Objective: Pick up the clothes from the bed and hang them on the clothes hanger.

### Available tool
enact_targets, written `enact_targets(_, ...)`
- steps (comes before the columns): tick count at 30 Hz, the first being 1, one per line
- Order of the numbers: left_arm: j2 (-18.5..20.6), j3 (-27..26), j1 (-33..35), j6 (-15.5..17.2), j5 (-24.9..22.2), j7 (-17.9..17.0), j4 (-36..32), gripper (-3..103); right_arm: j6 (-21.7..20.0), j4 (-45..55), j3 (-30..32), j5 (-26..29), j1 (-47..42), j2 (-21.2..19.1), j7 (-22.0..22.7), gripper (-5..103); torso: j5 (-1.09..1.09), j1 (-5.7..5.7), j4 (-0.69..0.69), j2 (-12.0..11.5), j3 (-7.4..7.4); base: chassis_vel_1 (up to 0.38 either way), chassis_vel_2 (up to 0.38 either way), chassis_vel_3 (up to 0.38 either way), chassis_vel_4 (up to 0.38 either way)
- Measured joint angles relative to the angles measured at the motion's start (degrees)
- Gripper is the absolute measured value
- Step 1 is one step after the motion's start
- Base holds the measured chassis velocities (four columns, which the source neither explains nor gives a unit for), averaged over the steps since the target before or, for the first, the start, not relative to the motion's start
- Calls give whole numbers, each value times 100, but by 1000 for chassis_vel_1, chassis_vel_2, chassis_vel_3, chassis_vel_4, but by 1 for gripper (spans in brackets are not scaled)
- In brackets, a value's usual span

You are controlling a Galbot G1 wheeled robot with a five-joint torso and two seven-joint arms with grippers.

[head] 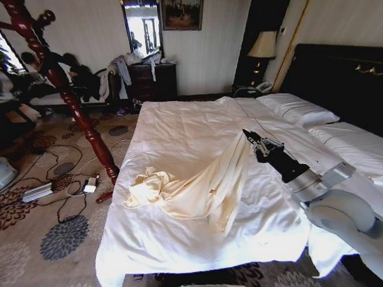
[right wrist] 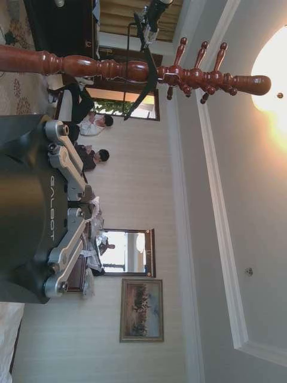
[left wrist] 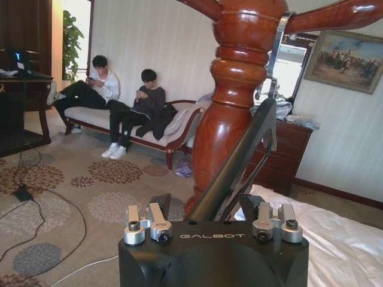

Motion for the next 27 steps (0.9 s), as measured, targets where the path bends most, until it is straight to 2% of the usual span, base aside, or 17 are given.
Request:
enact_targets(2, -21, 29, -32, -2, 9, 26, 28, 68, 0, -13, -1, 0, 9, -20, 1, 0, -2, 0, 3, 0, 0, 0, 0, 0, 0)
enact_targets(4, -36, 50, -58, -3, 16, 48, 49, 66, 0, -20, -1, 0, 13, -29, 1, 0, -3, 0, 4, 0, 0, 0, 0, 0, 0)
enact_targets(6, -76, 103, -133, -5, 34, 93, 102, 56, 1, -39, 0, 2, 22, -40, 3, 0, -2, 0, 4, 0, 0, 0, 0, 0, 0)
enact_targets(9, -120, 128, -193, -7, 29, 151, 128, 51, 3, -54, -8, 2, 27, -42, 5, 0, 0, 0, 0, 0, 0, 0, 0, 0, 0)
enact_targets(13, -146, 146, -244, -7, -130, 232, 120, 30, 7, -60, -32, -3, 35, -42, 7, 0, -2, 0, 3, 0, 0, 0, 0, 0, 0)
enact_targets(15, -148, 146, -249, -7, -162, 235, 118, 30, 8, -61, -32, -4, 37, -41, 8, 0, -2, 0, 2, 0, 0, 0, 0, 0, 0)
enact_targets(16, -155, 146, -263, -7, -271, 237, 108, 24, 11, -64, -33, -4, 47, -41, 8, 0, -1, 0, -2, 1, 0, 0, 0, 0, 0)
enact_targets(18, -156, 146, -271, -7, -376, 238, 86, 19, 15, -66, -34, -4, 49, -41, 9, 0, 2, 0, -3, 0, 0, 0, 0, 0, 0)
enact_targets(27, -112, 120, -324, -9, -514, 328, 1, 18, 36, -77, -32, -8, 61, -52, 10, 0, -2, 0, 4, 0, 0, 0, 0, 0, 0)
